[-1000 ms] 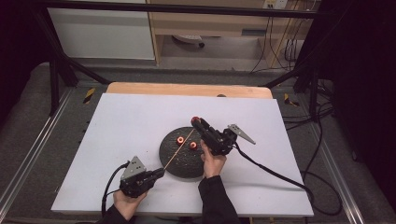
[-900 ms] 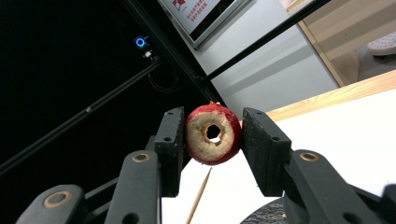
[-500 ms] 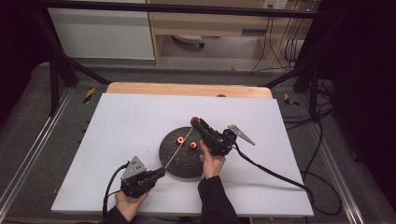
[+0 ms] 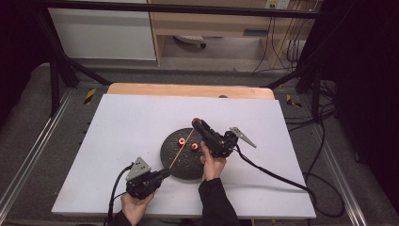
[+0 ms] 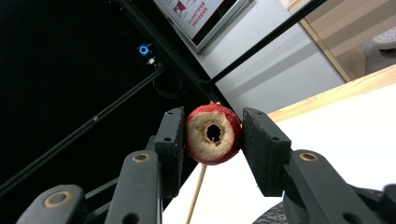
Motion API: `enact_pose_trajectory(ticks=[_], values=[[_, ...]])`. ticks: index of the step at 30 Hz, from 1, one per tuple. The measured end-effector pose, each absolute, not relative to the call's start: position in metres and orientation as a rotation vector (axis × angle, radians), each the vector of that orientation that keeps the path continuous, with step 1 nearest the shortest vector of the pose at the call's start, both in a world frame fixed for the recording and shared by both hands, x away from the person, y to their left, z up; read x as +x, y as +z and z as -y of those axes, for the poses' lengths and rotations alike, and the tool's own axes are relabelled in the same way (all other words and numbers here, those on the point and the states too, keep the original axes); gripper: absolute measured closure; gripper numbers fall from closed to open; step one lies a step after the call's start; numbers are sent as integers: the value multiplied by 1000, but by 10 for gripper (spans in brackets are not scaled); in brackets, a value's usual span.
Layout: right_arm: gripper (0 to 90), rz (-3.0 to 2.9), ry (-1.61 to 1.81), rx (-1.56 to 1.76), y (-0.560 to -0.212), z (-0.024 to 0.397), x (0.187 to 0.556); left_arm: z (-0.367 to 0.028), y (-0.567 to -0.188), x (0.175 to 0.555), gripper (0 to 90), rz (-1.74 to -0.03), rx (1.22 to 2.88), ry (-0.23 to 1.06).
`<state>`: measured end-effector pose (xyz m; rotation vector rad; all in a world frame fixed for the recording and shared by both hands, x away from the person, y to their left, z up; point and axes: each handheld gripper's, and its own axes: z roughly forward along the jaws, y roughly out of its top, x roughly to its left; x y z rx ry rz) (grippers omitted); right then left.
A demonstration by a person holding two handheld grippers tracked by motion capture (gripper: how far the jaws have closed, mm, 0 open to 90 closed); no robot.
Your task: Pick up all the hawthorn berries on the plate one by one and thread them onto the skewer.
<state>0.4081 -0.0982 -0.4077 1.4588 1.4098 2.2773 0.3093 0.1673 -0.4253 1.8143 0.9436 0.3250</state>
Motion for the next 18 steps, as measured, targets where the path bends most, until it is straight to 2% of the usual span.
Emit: enact_pose_trajectory(ticks=[18], values=[[611,-1409,2272,1459,-410,97,409,-156,-423,305,881,-995,1768,293]])
